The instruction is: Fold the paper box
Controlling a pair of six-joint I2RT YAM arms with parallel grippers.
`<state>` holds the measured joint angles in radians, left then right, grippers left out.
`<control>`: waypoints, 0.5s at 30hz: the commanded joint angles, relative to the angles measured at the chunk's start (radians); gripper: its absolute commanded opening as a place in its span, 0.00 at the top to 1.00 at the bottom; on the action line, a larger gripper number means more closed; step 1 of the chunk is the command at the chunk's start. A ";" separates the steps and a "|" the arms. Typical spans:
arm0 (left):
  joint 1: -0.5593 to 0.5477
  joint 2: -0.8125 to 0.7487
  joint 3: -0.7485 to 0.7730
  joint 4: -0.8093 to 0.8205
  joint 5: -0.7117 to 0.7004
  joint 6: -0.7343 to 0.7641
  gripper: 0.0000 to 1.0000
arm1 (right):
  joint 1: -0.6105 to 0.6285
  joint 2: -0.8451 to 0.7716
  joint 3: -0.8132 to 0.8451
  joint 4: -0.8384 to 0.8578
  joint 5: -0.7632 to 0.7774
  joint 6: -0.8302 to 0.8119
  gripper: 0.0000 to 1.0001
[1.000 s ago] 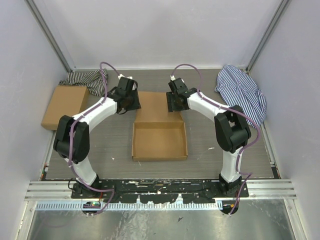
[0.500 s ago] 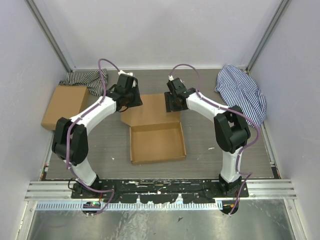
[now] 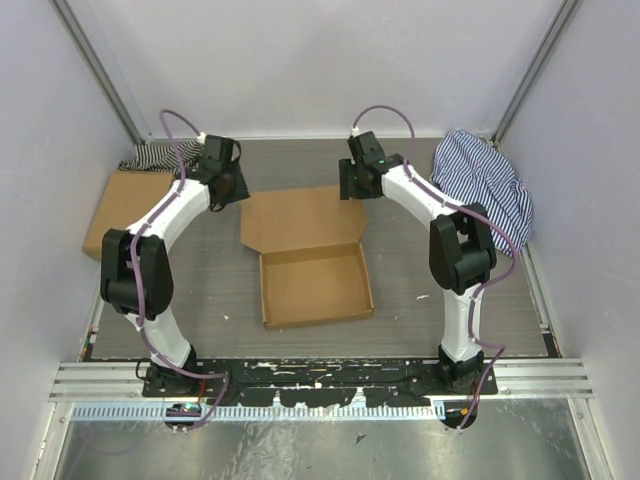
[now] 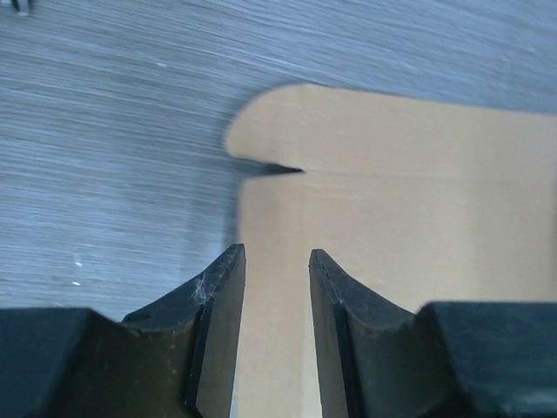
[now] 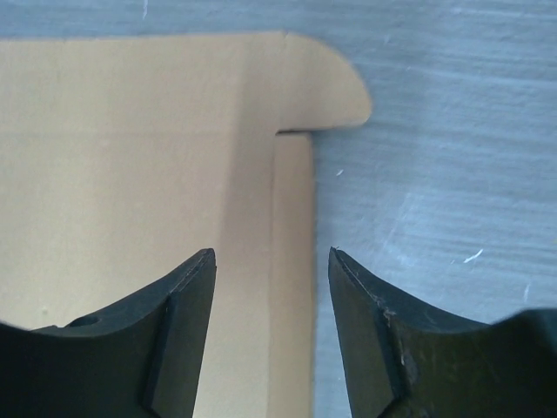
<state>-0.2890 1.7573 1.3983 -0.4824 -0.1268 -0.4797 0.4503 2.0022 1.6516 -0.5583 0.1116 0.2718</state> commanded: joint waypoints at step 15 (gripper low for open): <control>0.119 0.192 0.137 -0.122 0.225 0.049 0.57 | -0.156 0.175 0.232 -0.027 -0.322 -0.066 0.42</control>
<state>-0.1780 1.9194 1.4891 -0.5835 0.0502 -0.4496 0.2832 2.1803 1.8233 -0.5858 -0.1234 0.2317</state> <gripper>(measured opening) 0.430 0.589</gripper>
